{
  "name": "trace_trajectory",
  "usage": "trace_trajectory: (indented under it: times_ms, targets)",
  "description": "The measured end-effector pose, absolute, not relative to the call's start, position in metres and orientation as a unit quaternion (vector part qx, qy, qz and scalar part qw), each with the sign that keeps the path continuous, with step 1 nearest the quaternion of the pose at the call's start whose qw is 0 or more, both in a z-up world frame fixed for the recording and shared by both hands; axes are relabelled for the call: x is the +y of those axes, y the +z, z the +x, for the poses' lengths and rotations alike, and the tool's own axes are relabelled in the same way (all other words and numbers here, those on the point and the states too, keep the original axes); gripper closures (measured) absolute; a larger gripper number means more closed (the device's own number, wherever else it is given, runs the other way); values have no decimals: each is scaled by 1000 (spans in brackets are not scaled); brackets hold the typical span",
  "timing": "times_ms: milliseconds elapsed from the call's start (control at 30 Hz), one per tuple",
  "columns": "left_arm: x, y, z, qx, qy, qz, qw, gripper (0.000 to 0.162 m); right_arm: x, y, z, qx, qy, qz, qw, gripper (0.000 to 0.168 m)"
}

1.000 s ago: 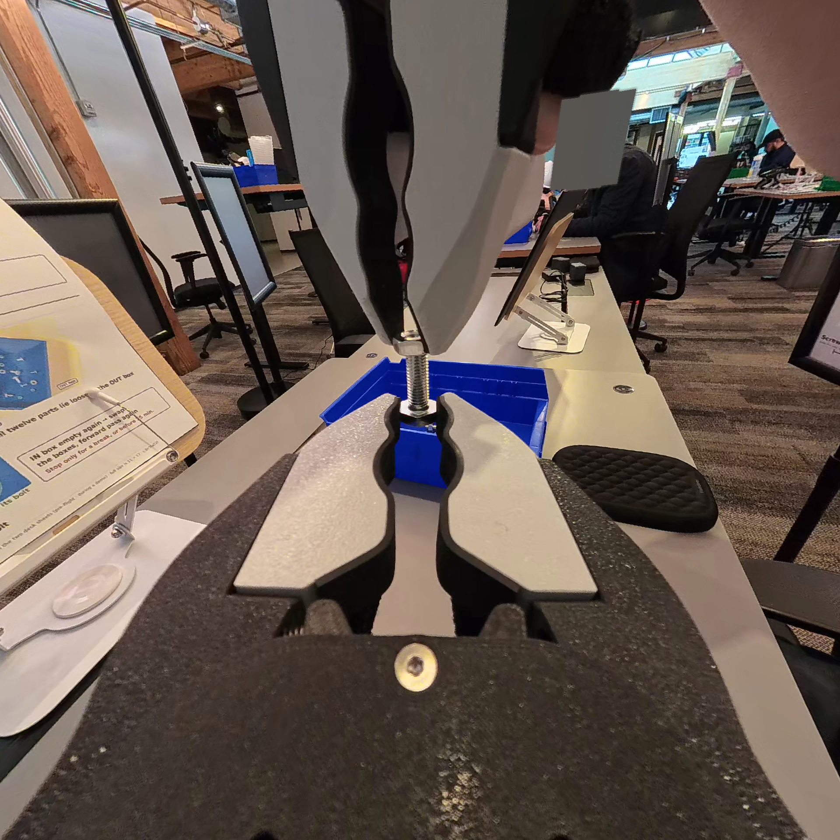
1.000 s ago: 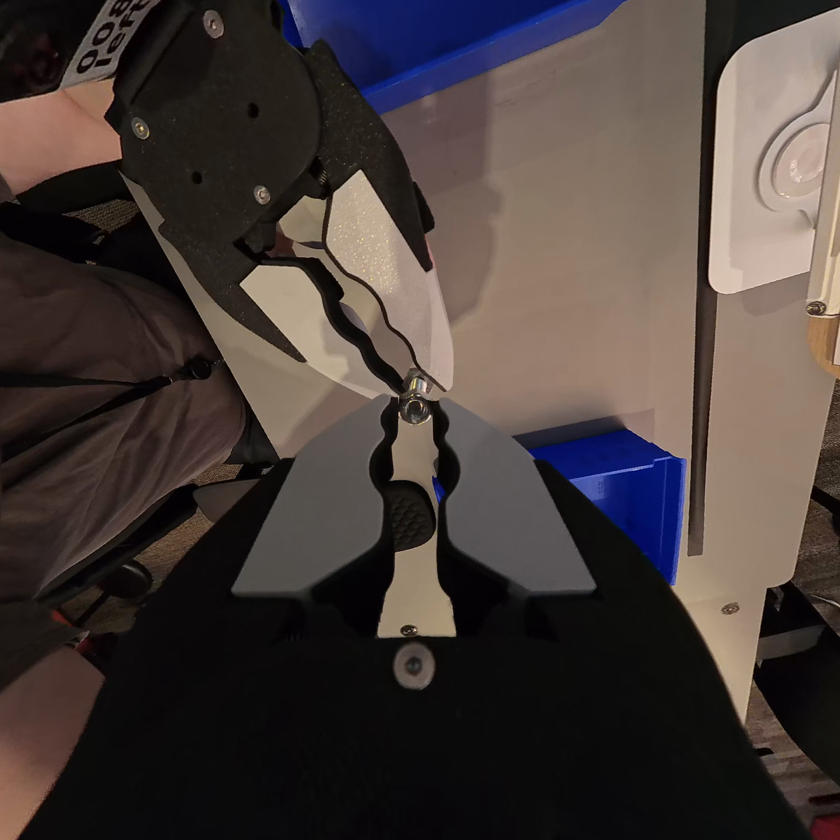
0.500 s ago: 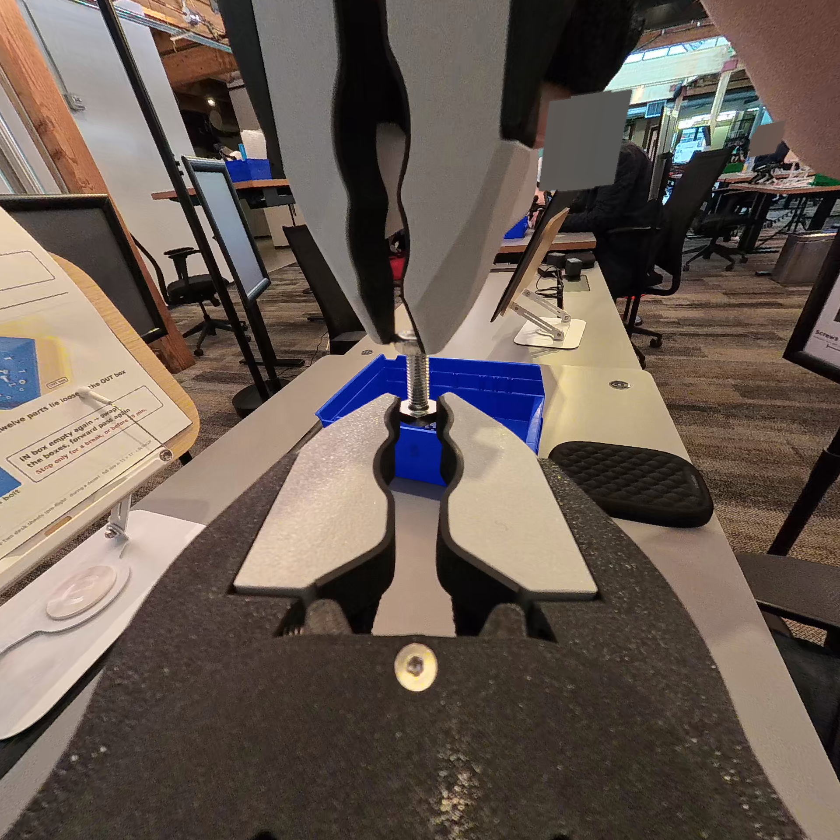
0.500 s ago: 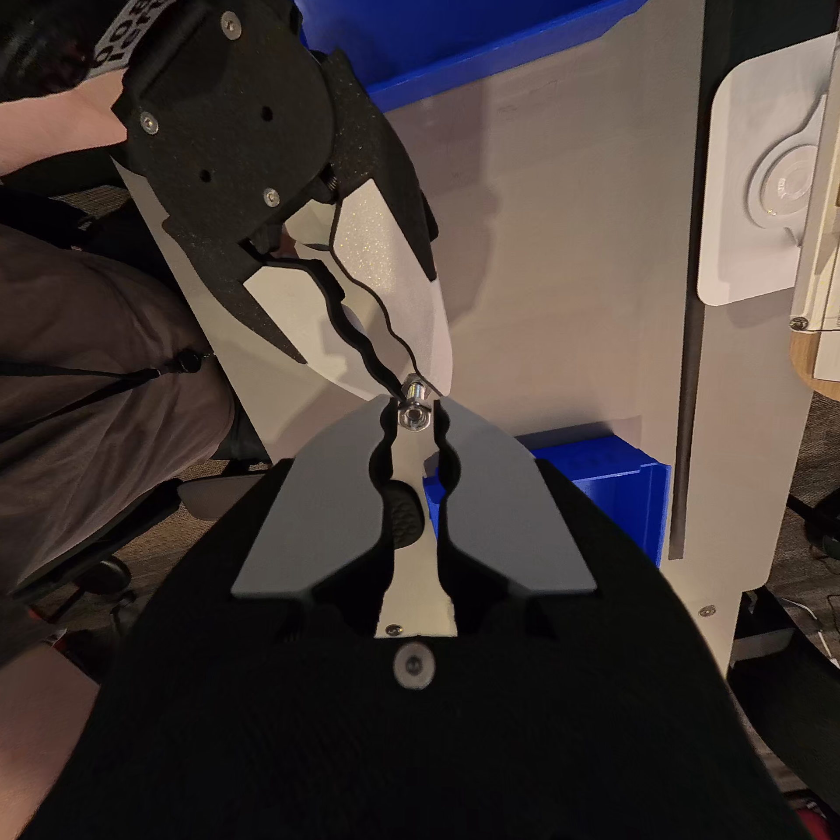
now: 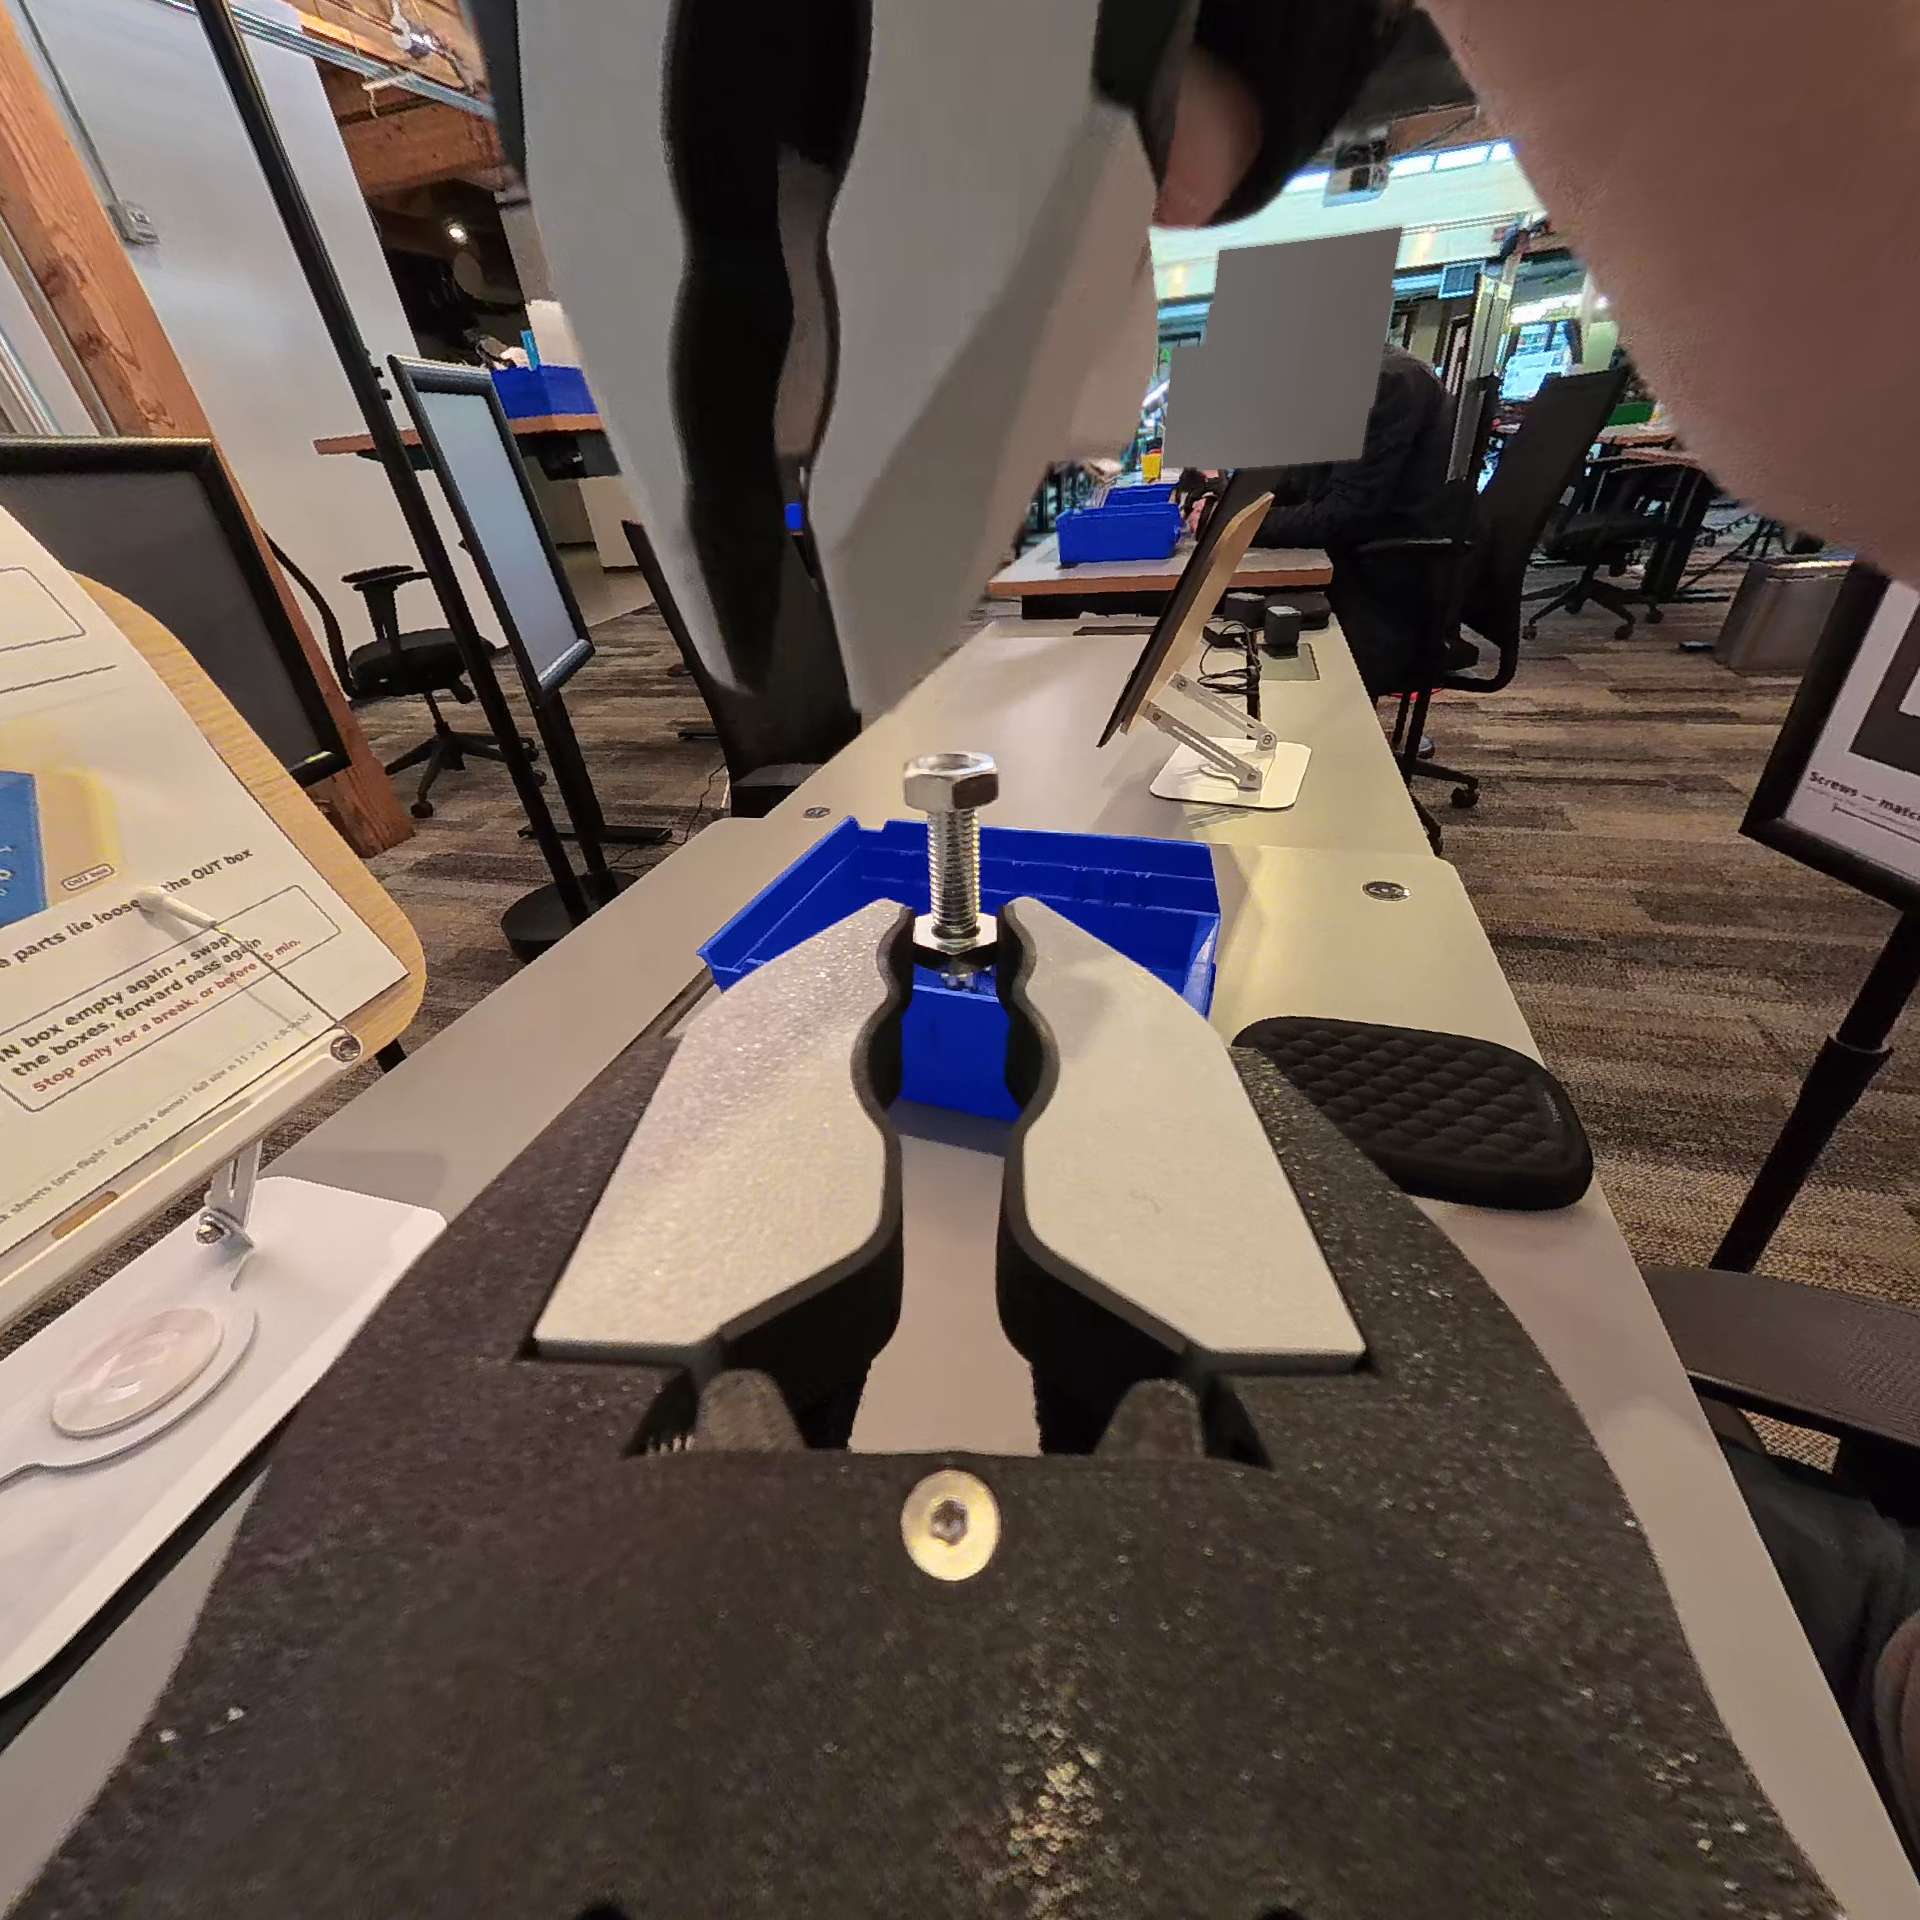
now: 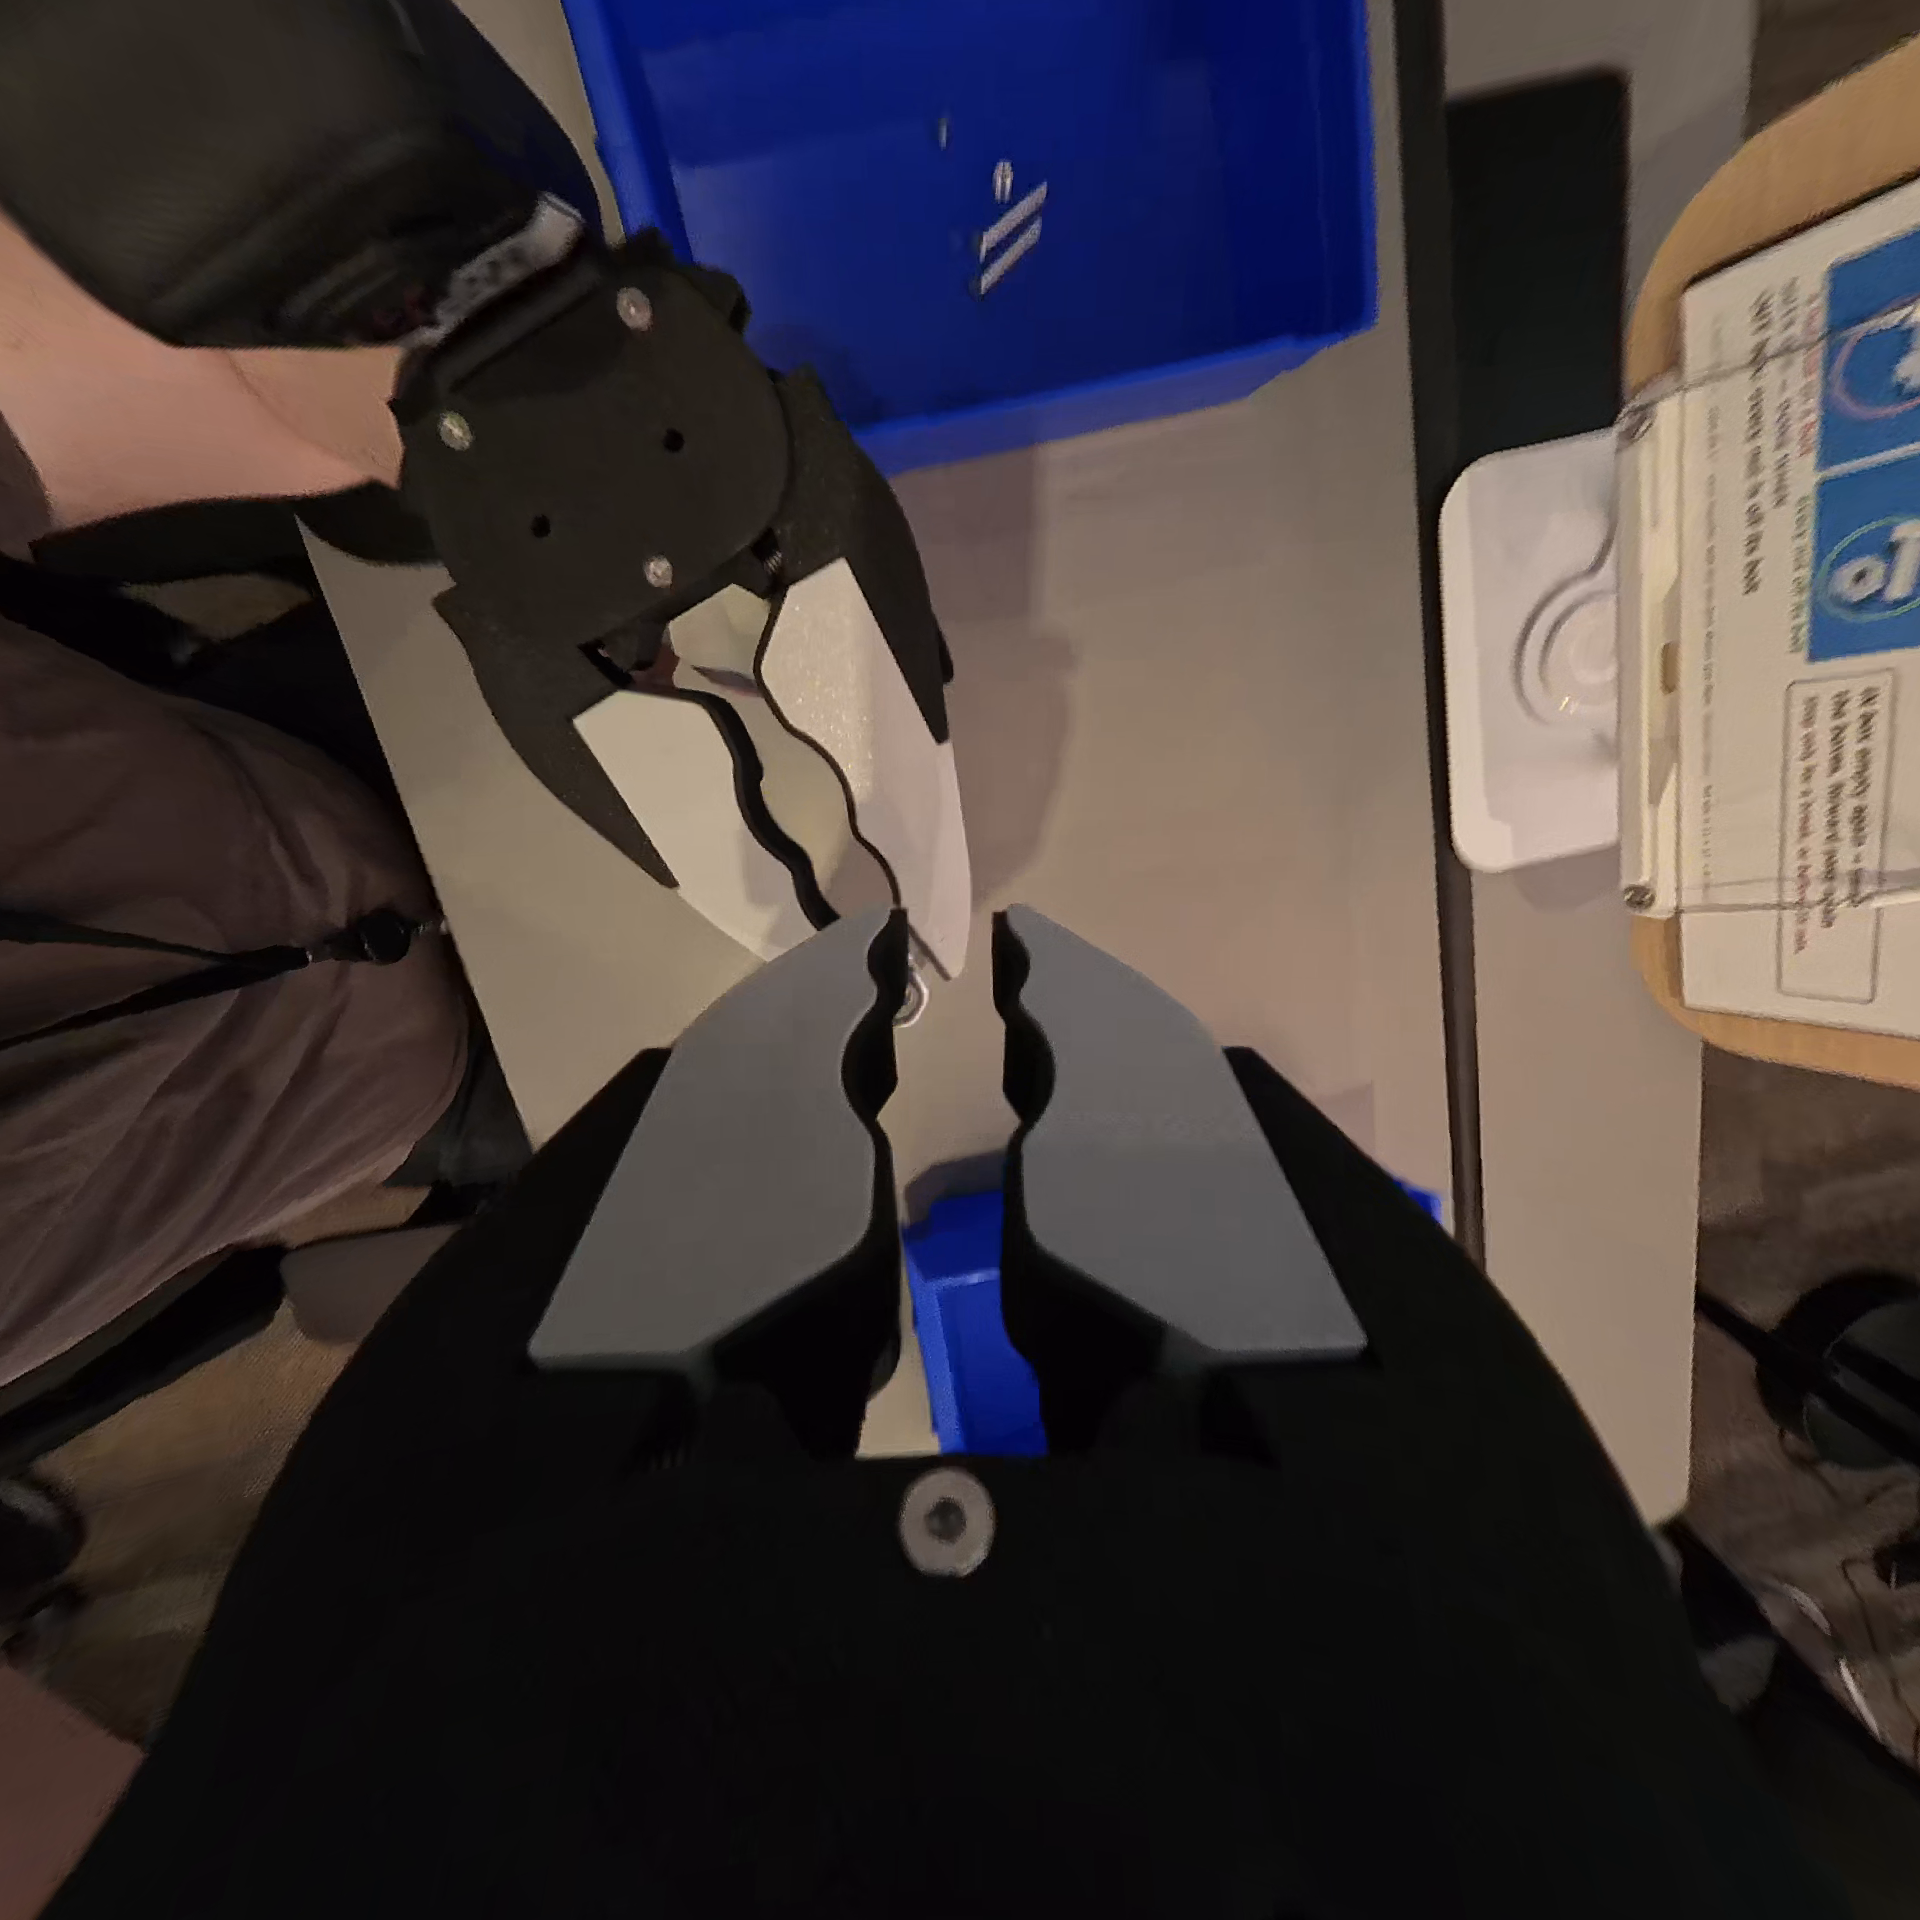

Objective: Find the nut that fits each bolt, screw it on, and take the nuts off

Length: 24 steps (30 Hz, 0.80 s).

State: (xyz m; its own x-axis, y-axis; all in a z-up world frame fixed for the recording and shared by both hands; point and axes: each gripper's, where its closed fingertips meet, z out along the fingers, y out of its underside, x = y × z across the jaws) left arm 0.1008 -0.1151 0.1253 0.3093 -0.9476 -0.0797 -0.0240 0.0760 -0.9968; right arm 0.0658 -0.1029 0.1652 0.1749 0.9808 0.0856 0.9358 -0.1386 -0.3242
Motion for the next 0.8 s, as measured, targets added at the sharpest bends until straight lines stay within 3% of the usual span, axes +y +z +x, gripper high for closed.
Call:
trace_trajectory:
  times_ms: [133, 233, 467, 800]
  targets:
    - [-117, 128, 100, 437, -401, -552, 586, 148, -100, 196, 63, -636, 149, -703, 281, 150]
    - [-119, 131, 99, 433, -418, -548, 581, 147, -106, 210, 71, -627, 197, -652, 379, 139]
    - [-125, 134, 99, 437, -431, -540, 576, 148, -128, 187, 89, -653, 235, -559, 454, 121]
    - [-140, 143, 100, 444, -466, -516, 566, 148, -137, 181, 91, -577, 354, -515, 525, 122]
